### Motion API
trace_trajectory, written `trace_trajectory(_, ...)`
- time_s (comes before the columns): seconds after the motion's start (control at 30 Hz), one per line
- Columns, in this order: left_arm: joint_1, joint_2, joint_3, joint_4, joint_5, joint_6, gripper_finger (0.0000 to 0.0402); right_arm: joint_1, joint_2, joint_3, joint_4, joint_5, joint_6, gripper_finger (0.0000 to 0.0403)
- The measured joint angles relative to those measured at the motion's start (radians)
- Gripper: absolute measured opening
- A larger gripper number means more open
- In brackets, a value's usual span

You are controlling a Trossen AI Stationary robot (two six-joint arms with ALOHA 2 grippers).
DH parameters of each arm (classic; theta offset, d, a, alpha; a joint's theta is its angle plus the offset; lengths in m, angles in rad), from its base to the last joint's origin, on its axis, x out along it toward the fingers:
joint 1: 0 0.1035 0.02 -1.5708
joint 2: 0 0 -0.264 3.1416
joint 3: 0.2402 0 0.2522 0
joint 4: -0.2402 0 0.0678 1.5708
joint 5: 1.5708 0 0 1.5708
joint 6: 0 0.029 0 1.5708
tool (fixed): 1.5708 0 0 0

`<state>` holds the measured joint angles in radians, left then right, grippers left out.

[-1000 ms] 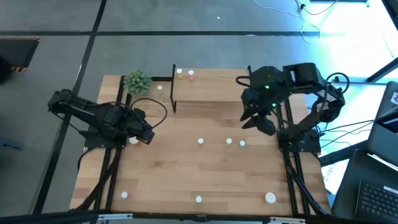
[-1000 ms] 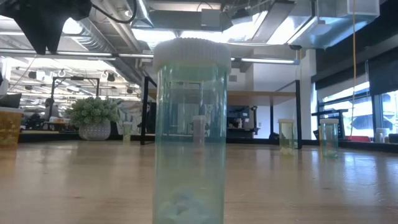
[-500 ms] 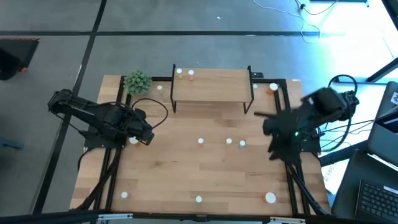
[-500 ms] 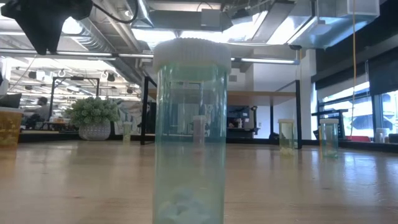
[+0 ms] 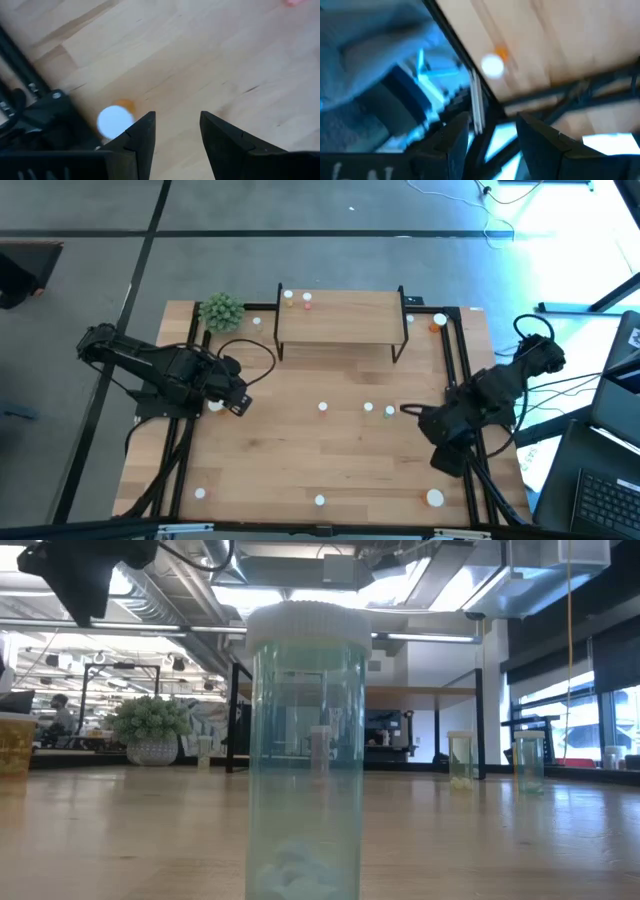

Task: Pick and place medicine bottles onto shelf by color
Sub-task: Put the bottom orange pill bottle on the shelf

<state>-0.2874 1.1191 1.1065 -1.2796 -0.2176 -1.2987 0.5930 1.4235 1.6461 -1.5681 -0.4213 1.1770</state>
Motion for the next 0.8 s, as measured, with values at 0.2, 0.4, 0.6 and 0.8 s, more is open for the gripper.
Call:
trace_trajectory(0.2, 0.000, 0.000, 0.000, 0.054, -0.008, 0.000, 0.0149, 0.000, 0.000, -0.158, 0.030, -0.243, -0.104, 0.0168)
trace_trajectory(0.4, 0.000, 0.000, 0.000, 0.081, -0.008, 0.000, 0.0149, 0.000, 0.000, -0.269, 0.120, -0.333, -0.187, 0.0168)
trace_trajectory(0.6, 0.000, 0.000, 0.000, 0.092, -0.009, 0.039, 0.0149, 0.022, 0.000, -0.316, 0.190, -0.293, -0.216, 0.0168)
trace_trajectory(0.8, 0.000, 0.000, 0.000, 0.170, -0.009, 0.292, 0.0149, 0.107, 0.000, -0.316, 0.212, -0.141, -0.187, 0.0168)
